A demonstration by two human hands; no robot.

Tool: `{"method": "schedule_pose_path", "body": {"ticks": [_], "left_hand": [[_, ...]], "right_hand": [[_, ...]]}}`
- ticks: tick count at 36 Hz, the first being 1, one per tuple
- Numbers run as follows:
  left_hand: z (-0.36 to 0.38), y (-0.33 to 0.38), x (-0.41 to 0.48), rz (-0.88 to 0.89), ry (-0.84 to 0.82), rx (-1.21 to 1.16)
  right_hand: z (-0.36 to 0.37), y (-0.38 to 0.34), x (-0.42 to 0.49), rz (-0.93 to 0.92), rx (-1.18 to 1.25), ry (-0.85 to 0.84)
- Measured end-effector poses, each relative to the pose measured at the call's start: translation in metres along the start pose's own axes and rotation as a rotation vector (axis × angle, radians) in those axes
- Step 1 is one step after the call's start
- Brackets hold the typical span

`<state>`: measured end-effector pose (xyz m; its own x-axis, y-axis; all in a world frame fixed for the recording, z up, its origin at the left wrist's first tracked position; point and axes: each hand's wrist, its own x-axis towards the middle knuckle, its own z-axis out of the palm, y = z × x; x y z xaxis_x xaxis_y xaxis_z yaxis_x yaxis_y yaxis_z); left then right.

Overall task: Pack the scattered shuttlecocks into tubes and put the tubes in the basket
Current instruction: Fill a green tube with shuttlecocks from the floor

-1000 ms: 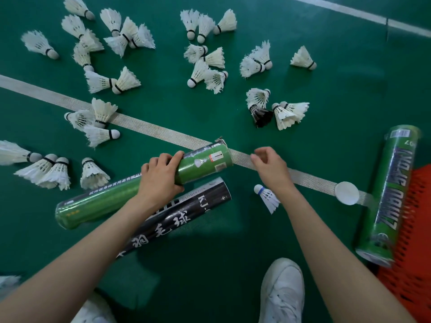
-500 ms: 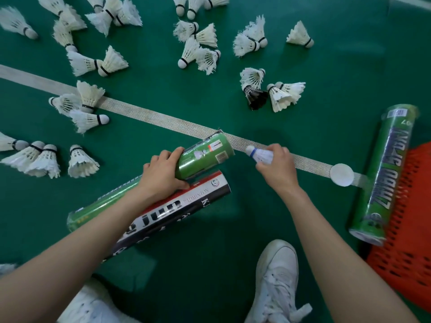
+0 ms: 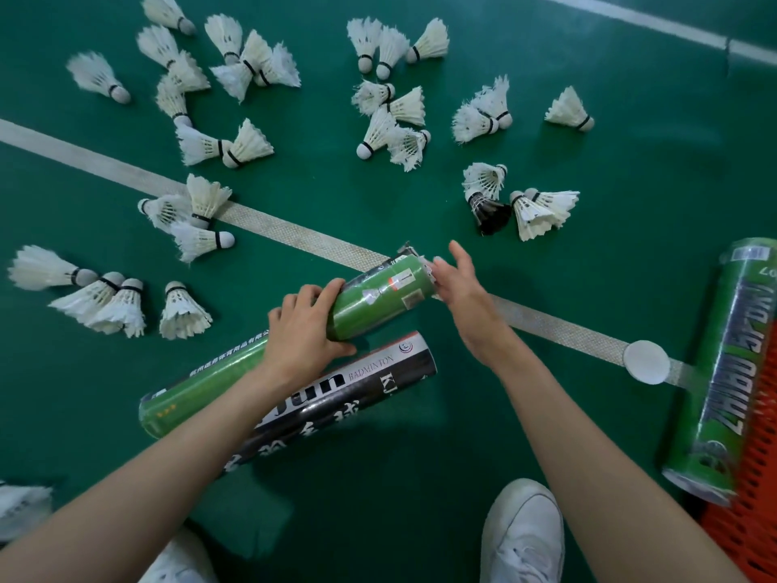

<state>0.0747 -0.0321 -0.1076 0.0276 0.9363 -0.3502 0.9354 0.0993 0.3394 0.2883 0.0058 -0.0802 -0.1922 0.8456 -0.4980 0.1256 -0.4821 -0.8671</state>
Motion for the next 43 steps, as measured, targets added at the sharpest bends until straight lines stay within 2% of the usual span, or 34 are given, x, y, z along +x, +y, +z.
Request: {"method": "schedule_pose_path", "body": {"ticks": [5,9,16,18,22,26,30,35,39,43], "left_hand": [[-0.008,-0.009,0.01,-0.036,0.061,-0.028],[-0.018,-0.01,0.028,-0.083,0.061,-0.042],[-0.044,-0.021,0.061,-0.129,0.044,-0.026],[-0.051,-0.026,0.07,-0.147,0.029,-0.022],[-0.065,-0.032,0.086,-0.167,-0.015,-0.082],[-0.074,-0.04,0.104,-0.144,-0.05,-0.093],[-0.08,-0.052,0.119,-0.17,-0.07,-0.117],[-0.082,-0.063,0.127,-0.199,-0.08,-0.182],[-0.076,-0.066,0.128,-0.207,-0.078,-0.209],[-0.069,-0.065,0.121,-0.204,-0.054,-0.224]], "right_hand": [[0.014,-0.01,0.027,-0.005,-0.06,-0.122],[0.022,-0.031,0.056,-0.05,-0.008,-0.035],[0.036,-0.057,0.096,0.022,-0.248,-0.103],[0.031,-0.071,0.108,0.021,-0.311,-0.066],[0.012,-0.086,0.156,0.004,-0.658,0.07],[0.001,-0.095,0.207,0.103,-0.938,0.106],[0.012,-0.096,0.23,0.198,-1.077,0.099],[0.021,-0.087,0.235,0.268,-1.102,0.1],[0.02,-0.087,0.221,0.133,-1.151,0.188],[0.017,-0.09,0.197,-0.166,-0.994,0.346]]}}
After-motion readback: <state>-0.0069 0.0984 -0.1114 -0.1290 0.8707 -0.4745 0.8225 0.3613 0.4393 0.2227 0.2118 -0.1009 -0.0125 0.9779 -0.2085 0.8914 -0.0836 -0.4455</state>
